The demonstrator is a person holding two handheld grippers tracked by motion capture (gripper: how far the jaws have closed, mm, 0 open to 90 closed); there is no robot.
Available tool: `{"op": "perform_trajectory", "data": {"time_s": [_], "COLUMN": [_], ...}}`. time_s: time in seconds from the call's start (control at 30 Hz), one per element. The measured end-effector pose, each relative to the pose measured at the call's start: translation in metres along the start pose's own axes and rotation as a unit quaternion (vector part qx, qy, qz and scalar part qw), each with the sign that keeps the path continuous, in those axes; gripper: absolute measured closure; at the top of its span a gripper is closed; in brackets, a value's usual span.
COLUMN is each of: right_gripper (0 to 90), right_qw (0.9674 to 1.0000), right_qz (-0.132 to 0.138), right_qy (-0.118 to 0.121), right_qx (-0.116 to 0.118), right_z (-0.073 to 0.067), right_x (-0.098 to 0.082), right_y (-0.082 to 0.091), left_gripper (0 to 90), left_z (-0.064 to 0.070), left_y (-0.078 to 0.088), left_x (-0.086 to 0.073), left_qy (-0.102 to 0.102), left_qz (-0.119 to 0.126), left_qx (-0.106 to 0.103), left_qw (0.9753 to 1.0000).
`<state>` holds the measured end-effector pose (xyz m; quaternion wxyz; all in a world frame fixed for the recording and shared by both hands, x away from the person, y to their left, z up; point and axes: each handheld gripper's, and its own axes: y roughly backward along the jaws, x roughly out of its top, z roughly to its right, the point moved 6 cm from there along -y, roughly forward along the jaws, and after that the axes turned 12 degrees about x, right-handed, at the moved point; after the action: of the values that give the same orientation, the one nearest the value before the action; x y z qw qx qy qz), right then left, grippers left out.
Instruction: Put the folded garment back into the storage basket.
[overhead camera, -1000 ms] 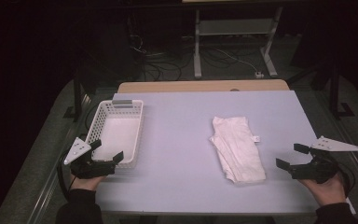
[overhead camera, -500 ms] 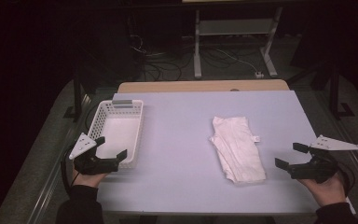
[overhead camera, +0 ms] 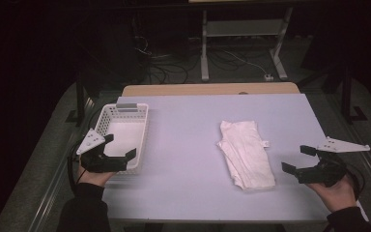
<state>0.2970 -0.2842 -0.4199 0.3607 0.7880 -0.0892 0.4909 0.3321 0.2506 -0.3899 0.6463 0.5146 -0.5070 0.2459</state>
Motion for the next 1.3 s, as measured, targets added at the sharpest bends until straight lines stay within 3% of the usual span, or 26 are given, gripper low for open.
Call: {"op": "perform_trajectory", "data": {"time_s": [0.33,0.83,1.27,1.3], "right_gripper": [0.0,0.0,0.0,0.0], "right_qw": [0.9999,0.9992,0.9982,0.998], "right_qz": [-0.007,-0.025,-0.042,-0.045], "right_qy": [0.008,0.012,0.015,0.016], "right_qx": [0.013,0.027,0.04,0.042], "right_z": [-0.003,-0.006,-0.009,-0.009], "right_x": [0.005,0.006,0.004,0.003], "right_y": [-0.006,-0.016,-0.024,-0.026], "left_gripper": [0.0,0.0,0.0,0.0], "left_z": [0.013,0.029,0.051,0.057], "left_y": [-0.017,-0.037,-0.059,-0.066], "left_x": [0.023,0.044,0.068,0.075], "left_qy": [-0.02,-0.033,-0.048,-0.053], "left_qz": [-0.006,-0.009,-0.009,-0.01], "left_qx": [-0.015,-0.035,-0.059,-0.065], "left_qw": [0.9997,0.9988,0.9971,0.9965]}}
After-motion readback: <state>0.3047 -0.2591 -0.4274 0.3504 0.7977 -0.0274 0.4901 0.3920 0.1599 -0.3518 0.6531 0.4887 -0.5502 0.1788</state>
